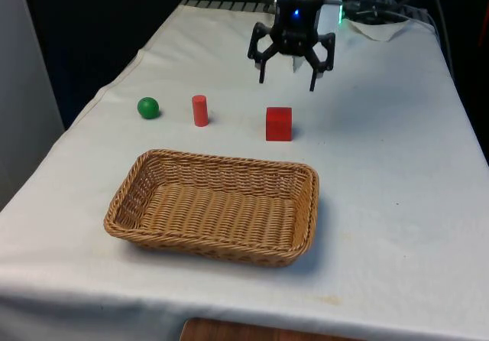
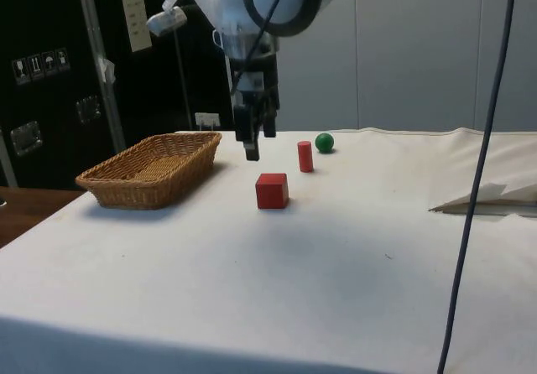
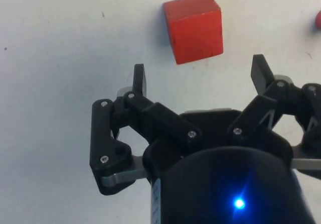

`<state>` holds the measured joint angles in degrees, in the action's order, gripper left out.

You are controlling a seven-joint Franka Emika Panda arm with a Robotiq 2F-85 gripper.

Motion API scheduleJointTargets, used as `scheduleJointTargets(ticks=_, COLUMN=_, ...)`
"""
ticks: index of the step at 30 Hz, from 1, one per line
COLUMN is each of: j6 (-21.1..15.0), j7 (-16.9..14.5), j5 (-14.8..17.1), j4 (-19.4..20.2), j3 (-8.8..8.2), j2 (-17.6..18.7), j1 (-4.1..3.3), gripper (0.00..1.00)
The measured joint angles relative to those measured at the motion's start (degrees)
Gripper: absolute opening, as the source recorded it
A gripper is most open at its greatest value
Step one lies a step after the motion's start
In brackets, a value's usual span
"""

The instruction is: Pick up the object to the left of the cylinder and place it into the basket.

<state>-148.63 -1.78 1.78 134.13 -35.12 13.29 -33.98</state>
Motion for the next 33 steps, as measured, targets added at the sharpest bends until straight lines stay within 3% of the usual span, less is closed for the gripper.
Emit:
scheduleJointTargets(ticks=16, j6=-9.34, j7=-0.92, j5=3.32, j4=1.20, j3=0.46, j2=8.77, j1=0.00, gripper=1.00)
scheduleJointTargets(ticks=25, j6=-13.75, j7=-0.92, j5=3.95, j4=2.12, j3=0.69, j2=12.03, j1=0.17, gripper=1.00)
scheduleJointTargets(ticks=31, j6=-14.67, j7=-0.92, j5=3.95, j4=2.35, j3=0.57, j2=12.15, j1=0.23, gripper=1.00)
scheduleJointTargets(ticks=33, j6=-14.67, j7=-0.92, j5=3.95, j4=2.35, j3=0.57, j2=12.15, j1=0.23, gripper=0.90)
